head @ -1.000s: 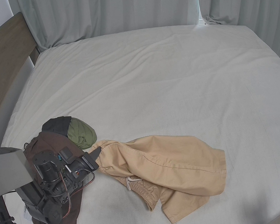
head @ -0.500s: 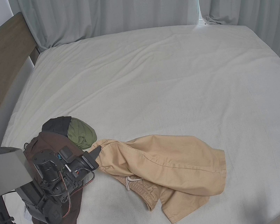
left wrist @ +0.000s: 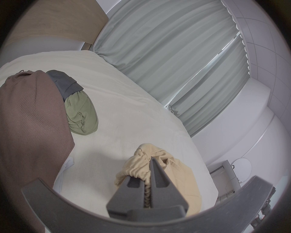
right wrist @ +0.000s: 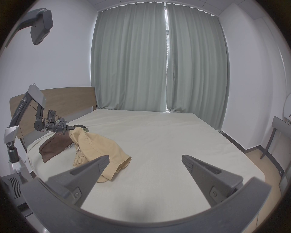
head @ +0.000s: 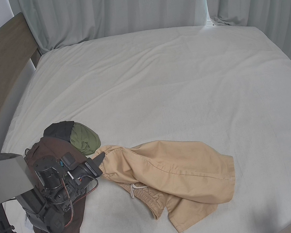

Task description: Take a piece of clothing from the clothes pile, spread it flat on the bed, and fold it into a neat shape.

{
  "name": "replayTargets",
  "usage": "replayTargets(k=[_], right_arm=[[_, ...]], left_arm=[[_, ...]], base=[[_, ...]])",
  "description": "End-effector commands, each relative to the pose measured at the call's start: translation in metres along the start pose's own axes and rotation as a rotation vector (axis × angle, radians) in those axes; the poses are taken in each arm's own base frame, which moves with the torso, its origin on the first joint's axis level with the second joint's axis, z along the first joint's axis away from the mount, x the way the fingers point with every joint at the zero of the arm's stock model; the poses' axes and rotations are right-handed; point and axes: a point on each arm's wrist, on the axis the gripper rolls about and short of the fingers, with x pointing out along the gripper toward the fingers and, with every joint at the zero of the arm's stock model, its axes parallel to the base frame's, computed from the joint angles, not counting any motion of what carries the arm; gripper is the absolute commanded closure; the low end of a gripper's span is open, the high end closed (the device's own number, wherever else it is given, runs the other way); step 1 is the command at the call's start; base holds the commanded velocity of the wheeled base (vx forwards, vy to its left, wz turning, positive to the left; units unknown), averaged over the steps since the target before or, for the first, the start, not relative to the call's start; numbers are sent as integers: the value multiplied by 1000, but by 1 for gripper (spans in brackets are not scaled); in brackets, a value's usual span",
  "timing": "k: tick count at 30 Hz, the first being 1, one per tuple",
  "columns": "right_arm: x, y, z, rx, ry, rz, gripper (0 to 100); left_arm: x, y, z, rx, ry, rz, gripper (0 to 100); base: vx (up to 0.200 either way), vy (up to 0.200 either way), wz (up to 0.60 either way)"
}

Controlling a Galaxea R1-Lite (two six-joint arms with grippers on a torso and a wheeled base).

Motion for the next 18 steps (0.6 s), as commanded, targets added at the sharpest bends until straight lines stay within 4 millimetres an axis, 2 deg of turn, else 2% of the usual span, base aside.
replayTargets(k=[1,15,18], right_arm=[[0,0,-5,0,1,2,0],[0,0,-4,3,-3,19,0],[9,-1,-3,25,123,55,0]], left_arm=[[1,0,0,1,-4,-3,100],[-2,-2,3,3,-13,-3,100],[0,-2,3,3,-14,-6,100]], base=[[0,0,0],[0,0,0],[0,0,0]])
